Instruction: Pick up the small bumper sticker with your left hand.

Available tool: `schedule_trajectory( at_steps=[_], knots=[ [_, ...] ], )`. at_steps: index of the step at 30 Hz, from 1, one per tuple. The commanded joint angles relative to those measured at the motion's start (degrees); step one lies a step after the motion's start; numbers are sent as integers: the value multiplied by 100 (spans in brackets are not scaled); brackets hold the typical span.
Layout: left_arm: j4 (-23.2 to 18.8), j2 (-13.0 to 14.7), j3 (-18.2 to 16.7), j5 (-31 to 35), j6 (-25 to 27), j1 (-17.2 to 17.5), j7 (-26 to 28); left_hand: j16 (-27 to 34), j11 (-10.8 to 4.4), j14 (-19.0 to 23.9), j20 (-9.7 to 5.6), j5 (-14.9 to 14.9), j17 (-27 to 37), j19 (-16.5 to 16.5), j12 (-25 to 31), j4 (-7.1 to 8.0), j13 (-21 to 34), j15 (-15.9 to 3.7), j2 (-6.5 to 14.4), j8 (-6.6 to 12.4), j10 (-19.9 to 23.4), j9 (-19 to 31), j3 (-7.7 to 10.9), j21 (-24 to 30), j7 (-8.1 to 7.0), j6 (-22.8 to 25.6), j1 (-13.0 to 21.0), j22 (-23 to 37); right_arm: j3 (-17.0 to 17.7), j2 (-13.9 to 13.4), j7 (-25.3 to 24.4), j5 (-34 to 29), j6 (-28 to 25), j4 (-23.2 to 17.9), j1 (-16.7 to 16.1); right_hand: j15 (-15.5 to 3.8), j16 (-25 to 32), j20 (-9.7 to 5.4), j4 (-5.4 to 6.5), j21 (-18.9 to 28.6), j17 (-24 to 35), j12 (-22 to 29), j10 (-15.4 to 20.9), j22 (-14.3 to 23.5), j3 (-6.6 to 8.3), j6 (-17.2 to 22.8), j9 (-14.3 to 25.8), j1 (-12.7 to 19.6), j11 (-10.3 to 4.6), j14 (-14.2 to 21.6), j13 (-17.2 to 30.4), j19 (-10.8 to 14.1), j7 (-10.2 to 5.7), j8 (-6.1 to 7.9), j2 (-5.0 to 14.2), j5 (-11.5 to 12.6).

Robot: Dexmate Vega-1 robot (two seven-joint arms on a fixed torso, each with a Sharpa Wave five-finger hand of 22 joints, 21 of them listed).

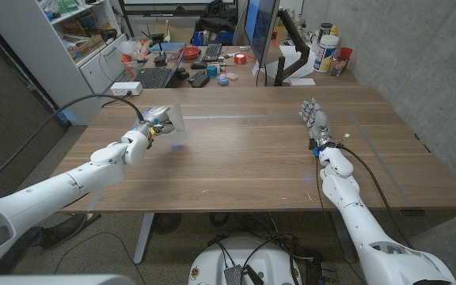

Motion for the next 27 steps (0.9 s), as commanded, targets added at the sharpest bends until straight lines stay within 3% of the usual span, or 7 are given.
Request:
schedule_trajectory(
  at_steps=[1, 27],
  knots=[
    [-336, 133, -165, 79, 179, 93, 20, -38, 119, 0, -8, -5, 27, -58, -21, 37, 389, -56, 4, 3, 120, 3, 9, 11, 73, 34, -56, 8, 12, -31, 23, 41, 4, -87, -64, 3, -8, -24, -35, -24, -2, -4, 77, 6, 9, 9, 8, -27, -2, 40, 19, 51, -15, -1, -21, 36],
    [-709, 297, -513, 136, 289, 166, 133, -52, 116, 49, -17, -2, 49, -33, -60, 59, 460, -59, -18, 26, 162, -1, 19, 37, 48, 56, -103, 4, -23, -6, 32, 52, 51, -23, -16, 0, -6, -32, -48, -58, -2, -13, 100, 7, 7, 22, 8, -32, 9, 56, 20, 78, -8, 3, -15, 35]
  ],
)
